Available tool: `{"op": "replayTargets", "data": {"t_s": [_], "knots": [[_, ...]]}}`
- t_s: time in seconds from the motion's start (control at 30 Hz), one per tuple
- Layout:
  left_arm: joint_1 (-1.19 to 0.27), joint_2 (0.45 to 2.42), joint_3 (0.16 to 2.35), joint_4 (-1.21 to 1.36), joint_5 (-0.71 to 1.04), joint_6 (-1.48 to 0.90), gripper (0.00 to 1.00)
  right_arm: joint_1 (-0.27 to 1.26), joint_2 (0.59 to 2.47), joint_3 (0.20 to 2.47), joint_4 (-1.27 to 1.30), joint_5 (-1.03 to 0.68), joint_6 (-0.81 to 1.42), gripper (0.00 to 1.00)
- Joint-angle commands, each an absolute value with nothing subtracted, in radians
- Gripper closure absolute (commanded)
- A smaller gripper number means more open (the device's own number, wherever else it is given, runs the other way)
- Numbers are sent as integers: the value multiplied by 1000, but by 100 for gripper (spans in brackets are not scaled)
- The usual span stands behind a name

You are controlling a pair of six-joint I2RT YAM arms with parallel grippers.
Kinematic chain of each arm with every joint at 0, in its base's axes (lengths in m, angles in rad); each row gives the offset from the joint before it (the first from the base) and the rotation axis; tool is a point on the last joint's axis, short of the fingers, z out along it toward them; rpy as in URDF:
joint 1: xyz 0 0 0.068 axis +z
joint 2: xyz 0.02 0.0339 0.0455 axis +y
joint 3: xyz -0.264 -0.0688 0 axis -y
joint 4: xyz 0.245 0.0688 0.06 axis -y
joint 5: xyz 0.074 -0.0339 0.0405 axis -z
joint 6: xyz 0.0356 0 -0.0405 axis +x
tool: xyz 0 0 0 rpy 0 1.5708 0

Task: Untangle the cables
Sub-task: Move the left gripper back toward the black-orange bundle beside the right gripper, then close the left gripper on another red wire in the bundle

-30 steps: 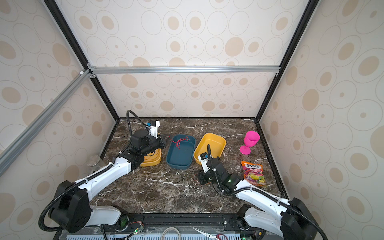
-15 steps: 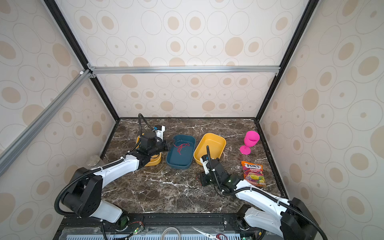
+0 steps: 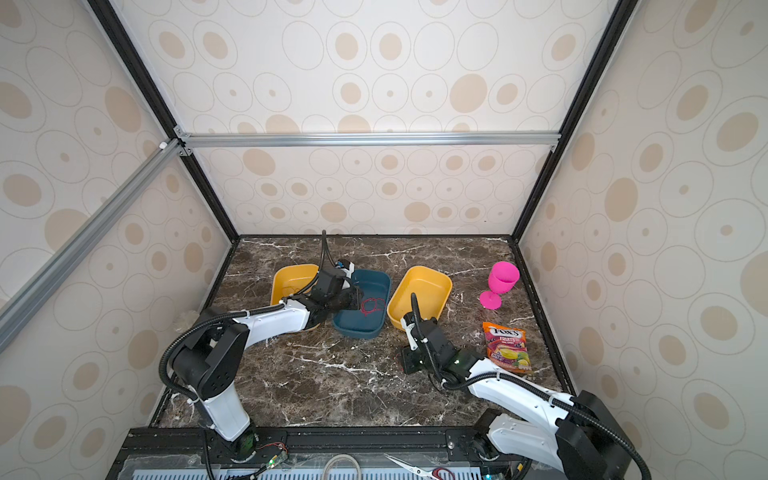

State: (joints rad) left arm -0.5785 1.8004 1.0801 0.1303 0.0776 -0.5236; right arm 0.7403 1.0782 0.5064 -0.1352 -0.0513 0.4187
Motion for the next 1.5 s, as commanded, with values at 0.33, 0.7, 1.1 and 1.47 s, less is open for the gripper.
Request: {"op": "replayTargets", "data": {"t_s": [0.33, 0.7, 1.1, 1.47], "knots": [[-580, 1710, 1177, -46, 66, -367, 44, 736, 1072, 494, -157, -17, 440, 66], [-644, 1473, 869, 170, 424, -399, 45, 681, 1030, 512, -160, -119, 472, 74], [-788, 1464, 649, 488, 673, -381, 46, 637, 1101, 593, -227, -242, 477, 78], [-872, 1608, 653, 585, 701, -336, 48, 626, 1119, 607, -203, -298, 489, 78]]}}
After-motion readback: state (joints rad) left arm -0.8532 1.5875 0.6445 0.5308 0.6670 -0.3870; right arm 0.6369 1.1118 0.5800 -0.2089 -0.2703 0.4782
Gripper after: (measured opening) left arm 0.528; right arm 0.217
